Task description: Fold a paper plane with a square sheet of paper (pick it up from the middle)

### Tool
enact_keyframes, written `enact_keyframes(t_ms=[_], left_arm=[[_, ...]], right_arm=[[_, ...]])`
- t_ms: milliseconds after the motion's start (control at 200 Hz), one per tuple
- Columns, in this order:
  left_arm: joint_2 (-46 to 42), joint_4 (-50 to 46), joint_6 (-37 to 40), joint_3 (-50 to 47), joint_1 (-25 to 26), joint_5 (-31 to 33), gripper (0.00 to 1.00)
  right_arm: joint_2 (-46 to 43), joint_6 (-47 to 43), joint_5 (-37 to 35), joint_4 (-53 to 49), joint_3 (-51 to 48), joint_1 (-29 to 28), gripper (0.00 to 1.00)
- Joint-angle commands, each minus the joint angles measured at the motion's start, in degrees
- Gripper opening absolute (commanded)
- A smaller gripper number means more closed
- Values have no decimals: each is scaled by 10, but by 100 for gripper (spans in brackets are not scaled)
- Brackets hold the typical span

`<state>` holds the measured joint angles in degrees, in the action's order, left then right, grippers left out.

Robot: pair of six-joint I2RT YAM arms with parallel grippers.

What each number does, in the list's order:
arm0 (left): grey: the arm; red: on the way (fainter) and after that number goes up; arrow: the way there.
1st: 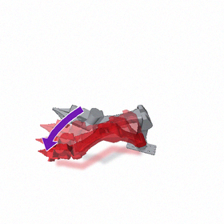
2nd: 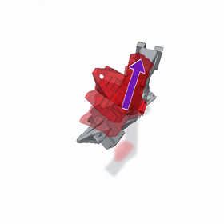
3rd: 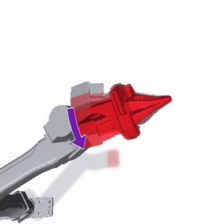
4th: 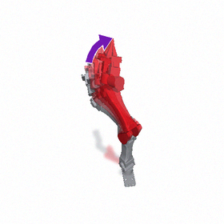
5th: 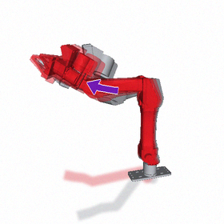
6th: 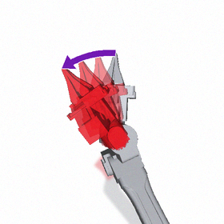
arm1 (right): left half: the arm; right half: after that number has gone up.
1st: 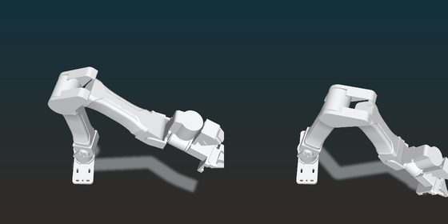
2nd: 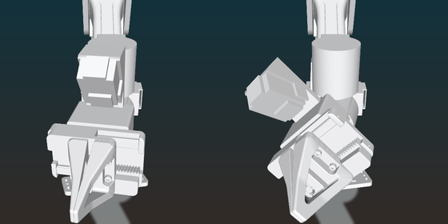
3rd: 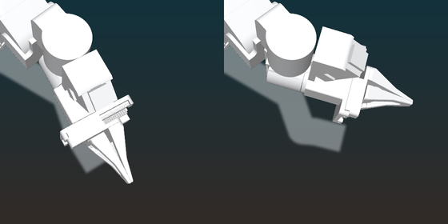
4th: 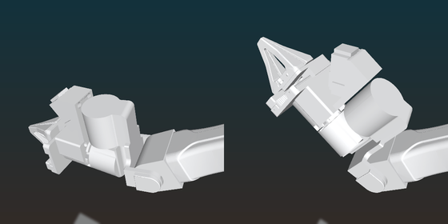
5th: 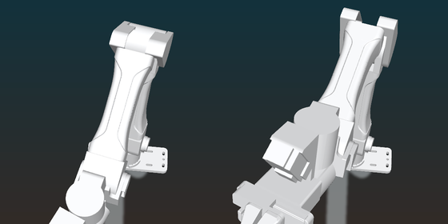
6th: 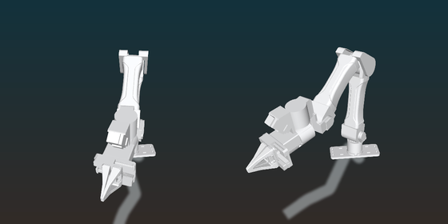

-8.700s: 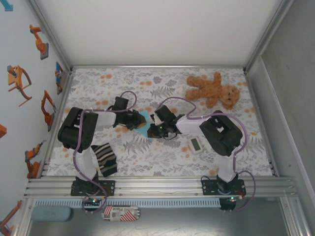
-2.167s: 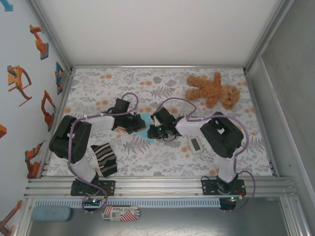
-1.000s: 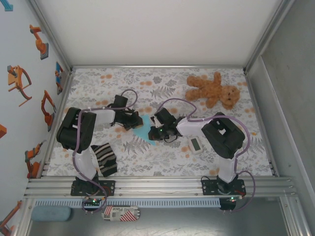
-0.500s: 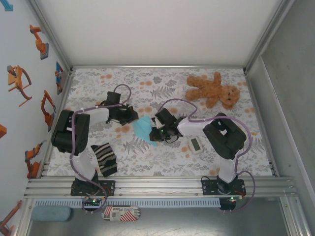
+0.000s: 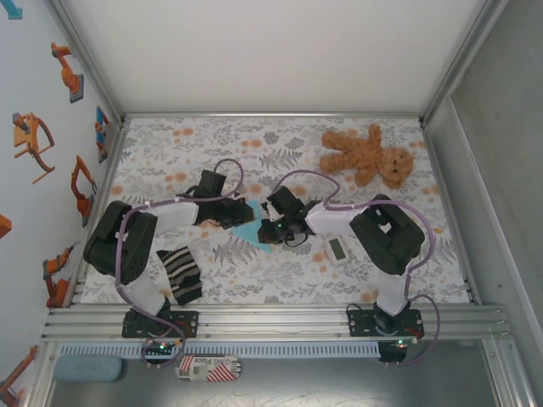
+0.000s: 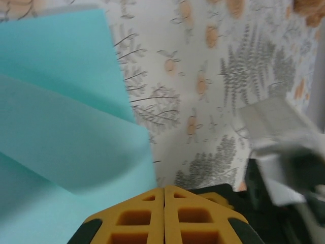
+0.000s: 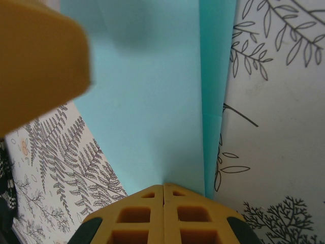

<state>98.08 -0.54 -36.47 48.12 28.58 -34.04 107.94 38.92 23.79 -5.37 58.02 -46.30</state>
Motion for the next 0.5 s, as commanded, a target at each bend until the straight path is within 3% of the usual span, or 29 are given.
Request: enact_keyframes(t_ms=[0, 275, 496], left_arm=[[27, -5, 6, 14, -1, 12, 6], [77, -59, 57, 60, -33, 55, 5], [115, -80, 70, 87, -102, 48, 6]], right_arm=[[34, -11, -31, -105, -19, 2, 0], [32, -12, -41, -115, -26, 2, 0], [30, -12, -46, -120, -37, 2, 0]])
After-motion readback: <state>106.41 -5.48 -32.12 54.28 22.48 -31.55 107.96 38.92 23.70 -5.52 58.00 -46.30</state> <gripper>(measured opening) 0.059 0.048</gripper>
